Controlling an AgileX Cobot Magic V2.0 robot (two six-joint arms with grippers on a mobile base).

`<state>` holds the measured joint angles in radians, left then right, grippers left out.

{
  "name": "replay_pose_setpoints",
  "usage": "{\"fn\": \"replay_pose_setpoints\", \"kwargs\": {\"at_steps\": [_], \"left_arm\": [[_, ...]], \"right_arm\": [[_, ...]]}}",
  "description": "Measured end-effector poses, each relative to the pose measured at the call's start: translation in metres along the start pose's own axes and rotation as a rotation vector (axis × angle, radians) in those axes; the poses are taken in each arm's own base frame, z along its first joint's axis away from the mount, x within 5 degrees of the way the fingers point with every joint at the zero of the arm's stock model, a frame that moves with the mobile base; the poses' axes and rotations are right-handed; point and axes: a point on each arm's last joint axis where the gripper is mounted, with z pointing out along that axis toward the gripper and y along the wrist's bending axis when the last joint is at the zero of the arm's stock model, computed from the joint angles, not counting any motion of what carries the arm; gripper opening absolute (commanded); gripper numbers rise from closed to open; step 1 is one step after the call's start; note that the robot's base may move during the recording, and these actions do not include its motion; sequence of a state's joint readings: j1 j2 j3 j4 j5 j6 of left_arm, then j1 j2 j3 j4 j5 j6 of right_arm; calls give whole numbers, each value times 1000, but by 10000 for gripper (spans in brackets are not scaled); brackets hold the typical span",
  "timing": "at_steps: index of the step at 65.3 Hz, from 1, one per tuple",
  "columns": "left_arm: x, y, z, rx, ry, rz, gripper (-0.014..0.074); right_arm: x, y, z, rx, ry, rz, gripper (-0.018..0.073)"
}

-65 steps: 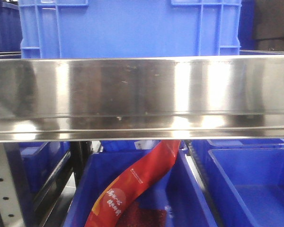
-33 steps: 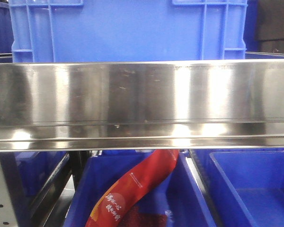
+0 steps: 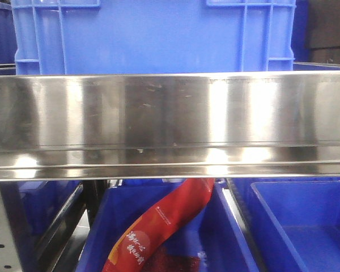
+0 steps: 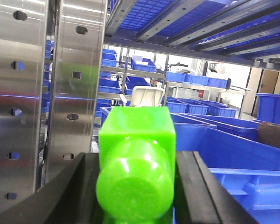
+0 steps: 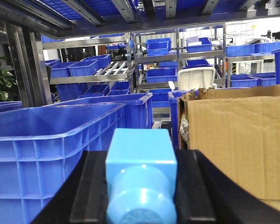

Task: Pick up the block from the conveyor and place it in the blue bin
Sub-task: 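Drive up to the blue bins while holding both blocks, then open both grippers over the blue bins to drop the blocks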

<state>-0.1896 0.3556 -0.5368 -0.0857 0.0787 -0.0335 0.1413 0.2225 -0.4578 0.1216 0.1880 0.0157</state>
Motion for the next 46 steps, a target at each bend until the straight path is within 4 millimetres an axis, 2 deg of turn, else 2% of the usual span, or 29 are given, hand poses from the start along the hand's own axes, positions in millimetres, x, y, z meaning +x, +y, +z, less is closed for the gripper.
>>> {"fn": "replay_pose_setpoints", "kwargs": {"at_steps": [13,24,34,46], "left_arm": [[-2,0,0,0,5,2,-111],[-25,-4,10,5,120,72,-111],[-48,-11,41,52,193,165,-111],[-56,-31,88,162,260,177,-111]], "right_arm": [[1,0,0,0,18,0,-160],[-14,3,4,-4,41,-55,-160],[-37,6,22,-12,60,-98,-160],[-54,15,60,-71,127,-98,-160]]}}
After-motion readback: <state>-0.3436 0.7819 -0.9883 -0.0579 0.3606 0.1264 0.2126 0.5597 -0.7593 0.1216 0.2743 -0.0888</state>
